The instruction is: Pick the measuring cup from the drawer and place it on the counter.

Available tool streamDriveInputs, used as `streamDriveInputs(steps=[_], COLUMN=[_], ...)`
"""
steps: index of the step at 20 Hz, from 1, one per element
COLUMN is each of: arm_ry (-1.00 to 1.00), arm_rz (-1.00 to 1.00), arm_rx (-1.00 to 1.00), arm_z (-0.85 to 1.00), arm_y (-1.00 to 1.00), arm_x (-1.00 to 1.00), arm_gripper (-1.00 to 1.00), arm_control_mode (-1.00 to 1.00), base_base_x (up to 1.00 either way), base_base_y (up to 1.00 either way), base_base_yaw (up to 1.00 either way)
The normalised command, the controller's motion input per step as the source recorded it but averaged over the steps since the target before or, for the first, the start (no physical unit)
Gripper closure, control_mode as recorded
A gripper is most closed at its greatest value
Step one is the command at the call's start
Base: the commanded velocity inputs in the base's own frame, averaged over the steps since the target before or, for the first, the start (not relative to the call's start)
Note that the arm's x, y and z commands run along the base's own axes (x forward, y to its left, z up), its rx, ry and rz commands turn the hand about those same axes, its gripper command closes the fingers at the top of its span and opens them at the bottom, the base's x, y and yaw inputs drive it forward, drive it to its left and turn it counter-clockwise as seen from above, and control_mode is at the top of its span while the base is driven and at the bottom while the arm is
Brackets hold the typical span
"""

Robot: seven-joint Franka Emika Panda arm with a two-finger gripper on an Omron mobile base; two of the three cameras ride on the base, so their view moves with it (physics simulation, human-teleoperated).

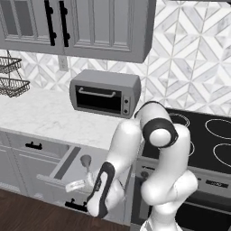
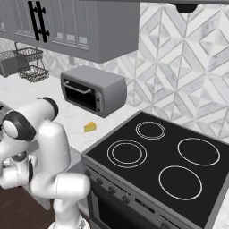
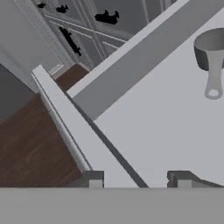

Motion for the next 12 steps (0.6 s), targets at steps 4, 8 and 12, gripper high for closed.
streamDriveInputs(steps=[4,8,12], arm_ry=[0.21,0.09,0.00], arm_rz=[0.21,0.23,0.09], arm_rx=[-0.24,-0.32,-0.28], arm_z=[0.55,0.94,1.00], arm_y=[1.00,1.00,0.84], arm_x=[-1.00,-1.00,-0.57], arm_gripper=[-1.00,-1.00,-1.00], arm_control_mode=[-1.00,-1.00,-1.00], base_base_x=[0.00,0.00,0.00], base_base_y=[0.00,0.00,0.00], base_base_yaw=[0.00,0.00,0.00])
